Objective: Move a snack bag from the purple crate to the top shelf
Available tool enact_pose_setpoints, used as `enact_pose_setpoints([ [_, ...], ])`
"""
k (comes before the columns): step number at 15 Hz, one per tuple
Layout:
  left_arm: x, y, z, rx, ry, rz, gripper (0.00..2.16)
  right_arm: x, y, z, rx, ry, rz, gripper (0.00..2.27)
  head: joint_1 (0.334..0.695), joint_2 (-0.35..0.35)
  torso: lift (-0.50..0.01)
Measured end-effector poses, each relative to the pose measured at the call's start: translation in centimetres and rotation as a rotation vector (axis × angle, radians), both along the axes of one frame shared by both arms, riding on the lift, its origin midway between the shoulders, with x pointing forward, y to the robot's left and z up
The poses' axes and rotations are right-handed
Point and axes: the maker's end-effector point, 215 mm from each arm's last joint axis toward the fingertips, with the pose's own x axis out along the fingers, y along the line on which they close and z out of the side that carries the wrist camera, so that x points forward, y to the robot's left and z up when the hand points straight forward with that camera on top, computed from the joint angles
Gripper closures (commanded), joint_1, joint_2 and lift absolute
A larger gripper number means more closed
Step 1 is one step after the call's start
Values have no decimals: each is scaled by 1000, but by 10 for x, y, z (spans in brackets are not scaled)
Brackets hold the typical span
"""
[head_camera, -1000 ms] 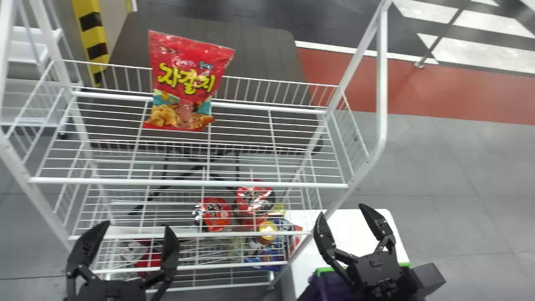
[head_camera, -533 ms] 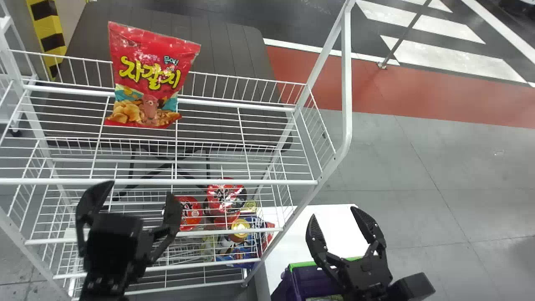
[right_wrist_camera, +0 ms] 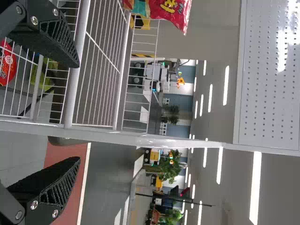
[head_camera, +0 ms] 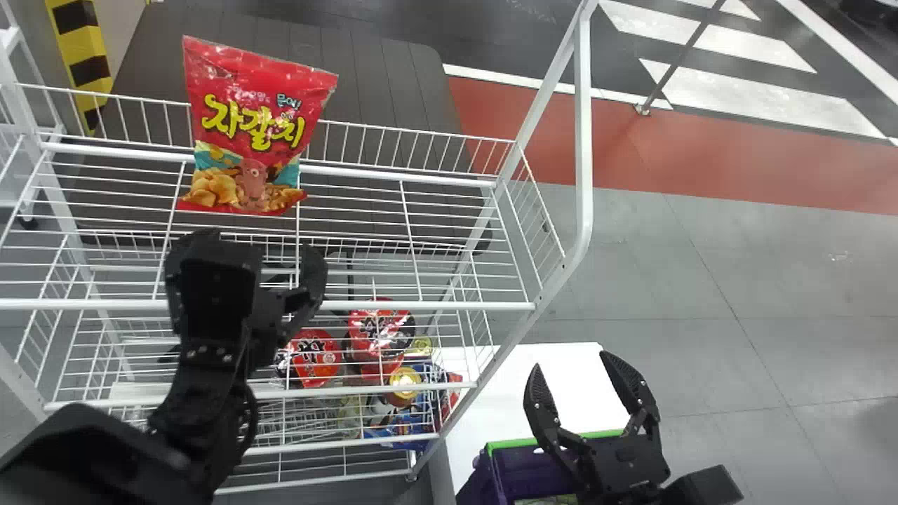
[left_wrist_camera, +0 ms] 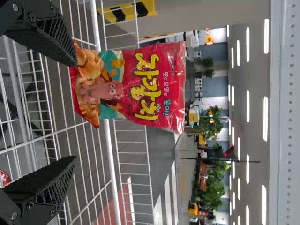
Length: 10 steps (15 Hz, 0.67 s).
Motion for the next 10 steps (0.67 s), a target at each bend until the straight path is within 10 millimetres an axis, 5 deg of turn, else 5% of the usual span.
enact_pose_setpoints([
  [4, 25, -26, -6, 2, 4, 51, 113, 0, 0, -1, 1, 2, 0, 124, 695, -350, 0],
  [10, 70, -10, -17, 72, -25, 105, 120, -2, 0, -4, 2, 9, -2, 124, 695, -350, 0],
])
